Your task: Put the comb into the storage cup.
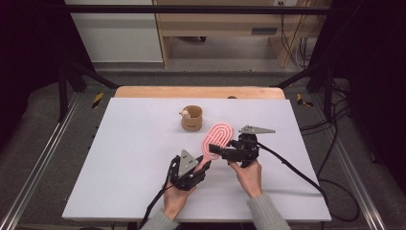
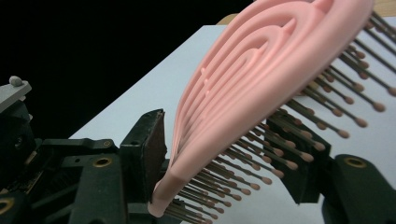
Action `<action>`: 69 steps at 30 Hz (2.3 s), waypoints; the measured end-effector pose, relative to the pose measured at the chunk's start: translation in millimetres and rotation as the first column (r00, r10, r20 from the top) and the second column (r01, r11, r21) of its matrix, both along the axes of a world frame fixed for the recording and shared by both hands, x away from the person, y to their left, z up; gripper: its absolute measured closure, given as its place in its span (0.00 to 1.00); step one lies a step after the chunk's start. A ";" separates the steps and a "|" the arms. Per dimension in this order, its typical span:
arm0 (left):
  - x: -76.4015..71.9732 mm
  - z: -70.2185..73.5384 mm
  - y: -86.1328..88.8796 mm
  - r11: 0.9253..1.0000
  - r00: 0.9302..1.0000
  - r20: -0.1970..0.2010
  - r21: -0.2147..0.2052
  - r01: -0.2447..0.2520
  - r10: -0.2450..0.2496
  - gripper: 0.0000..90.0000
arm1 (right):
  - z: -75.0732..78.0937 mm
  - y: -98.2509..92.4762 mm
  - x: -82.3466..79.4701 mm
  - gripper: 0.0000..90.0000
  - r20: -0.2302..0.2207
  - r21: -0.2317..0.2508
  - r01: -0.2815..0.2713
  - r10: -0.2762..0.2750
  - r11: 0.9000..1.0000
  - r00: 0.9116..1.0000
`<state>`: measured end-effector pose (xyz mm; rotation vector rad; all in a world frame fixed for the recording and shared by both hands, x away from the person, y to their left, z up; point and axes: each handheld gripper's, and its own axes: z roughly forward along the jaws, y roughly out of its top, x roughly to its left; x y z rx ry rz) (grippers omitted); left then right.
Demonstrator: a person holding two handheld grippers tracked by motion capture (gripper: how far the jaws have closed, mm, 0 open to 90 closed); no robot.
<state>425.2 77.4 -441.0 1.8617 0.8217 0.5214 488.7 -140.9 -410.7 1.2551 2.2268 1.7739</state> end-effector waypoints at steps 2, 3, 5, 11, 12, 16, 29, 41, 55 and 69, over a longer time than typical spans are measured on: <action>-0.2 -0.1 -0.3 1.000 1.000 0.003 0.001 -0.001 0.001 0.77 | 0.5 0.0 -0.2 0.47 -0.007 0.008 -0.005 0.005 1.000 1.000; -0.3 -0.2 -0.5 1.000 1.000 0.006 0.002 -0.002 0.002 0.76 | 0.6 -0.1 -0.3 0.47 -0.007 0.008 -0.004 0.005 1.000 1.000; -0.8 -0.6 -1.6 1.000 1.000 0.008 0.002 -0.003 0.003 0.77 | 1.1 -0.5 -0.5 0.50 -0.010 0.009 -0.007 0.007 1.000 1.000; -1.1 -1.0 -2.8 1.000 1.000 0.016 0.005 -0.007 0.007 0.76 | 2.0 -1.1 -0.8 0.52 -0.021 0.012 -0.002 0.002 1.000 1.000; -1.2 -1.1 -2.9 1.000 1.000 0.017 0.007 -0.008 0.008 0.77 | 1.9 -1.1 -0.8 0.53 -0.024 0.012 -0.002 0.002 1.000 1.000; -1.2 -1.7 -3.7 1.000 1.000 0.021 0.012 -0.013 0.013 0.76 | 1.7 -0.8 -0.8 0.54 -0.032 0.013 0.000 0.000 1.000 0.999; -0.9 -3.2 -8.7 0.999 0.999 0.023 0.037 -0.031 0.031 0.76 | 3.0 -0.5 -3.0 0.63 -0.052 0.031 0.008 -0.007 0.999 0.999; 0.0 -4.0 -11.2 0.999 1.000 0.015 0.030 -0.023 0.023 0.76 | 5.0 -0.8 -6.2 0.70 -0.036 0.047 0.001 0.001 0.999 0.999; 1.1 -1.6 -10.1 1.000 1.000 0.004 0.007 -0.004 0.004 0.75 | 7.9 -2.3 -10.0 0.70 -0.012 0.049 -0.006 0.007 0.999 1.000; 4.7 8.2 2.2 0.997 0.997 -0.026 -0.033 0.070 -0.071 0.47 | 14.7 -8.1 -13.1 0.70 0.041 0.046 0.019 -0.021 0.999 0.999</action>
